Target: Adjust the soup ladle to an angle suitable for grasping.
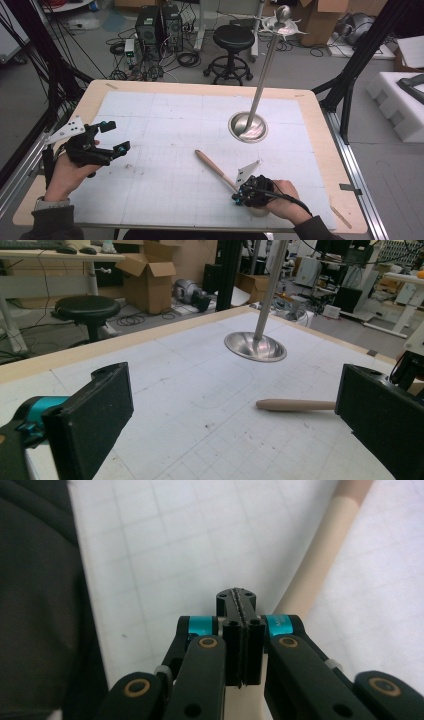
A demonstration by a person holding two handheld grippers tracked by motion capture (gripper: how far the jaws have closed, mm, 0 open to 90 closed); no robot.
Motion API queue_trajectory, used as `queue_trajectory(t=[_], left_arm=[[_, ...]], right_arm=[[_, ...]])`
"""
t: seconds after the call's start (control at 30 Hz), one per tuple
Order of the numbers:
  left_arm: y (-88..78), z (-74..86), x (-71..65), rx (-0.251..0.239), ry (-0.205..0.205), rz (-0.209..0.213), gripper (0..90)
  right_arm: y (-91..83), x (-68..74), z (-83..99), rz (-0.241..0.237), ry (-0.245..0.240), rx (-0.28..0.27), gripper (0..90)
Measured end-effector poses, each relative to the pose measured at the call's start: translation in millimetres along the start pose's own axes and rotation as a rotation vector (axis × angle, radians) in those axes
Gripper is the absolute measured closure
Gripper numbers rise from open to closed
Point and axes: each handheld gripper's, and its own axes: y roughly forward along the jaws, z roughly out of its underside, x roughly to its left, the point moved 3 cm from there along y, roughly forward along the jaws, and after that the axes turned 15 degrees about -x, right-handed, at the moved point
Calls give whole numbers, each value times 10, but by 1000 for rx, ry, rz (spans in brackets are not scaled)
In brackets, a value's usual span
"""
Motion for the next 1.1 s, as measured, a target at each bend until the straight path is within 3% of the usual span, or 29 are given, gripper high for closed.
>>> queue_trajectory(t=[0.3, 0.47, 0.63, 0.77, 0.87, 1.03, 1.1], left_arm=[[-8, -8, 1, -3, 0, 1, 26], [-1, -2, 1, -1, 0, 2, 26], [-2, -2, 1, -2, -3, -2, 26], [1, 2, 2, 2, -4, 0, 26], [6, 7, 5, 7, -2, -2, 26], [12, 8, 2, 5, -2, 2, 26], [8, 8, 7, 5, -4, 1, 26]], right_arm=[[-40, -146, 16, 39, -21, 51, 900], [-62, -217, 42, 39, -5, 44, 900], [-85, -296, 82, 70, 29, 22, 900], [-85, -279, 85, 60, 41, 15, 900], [-109, -235, 9, 54, 40, -24, 900], [-136, -211, -306, 66, 39, -119, 900], [-121, -219, -450, 72, 37, -133, 900]])
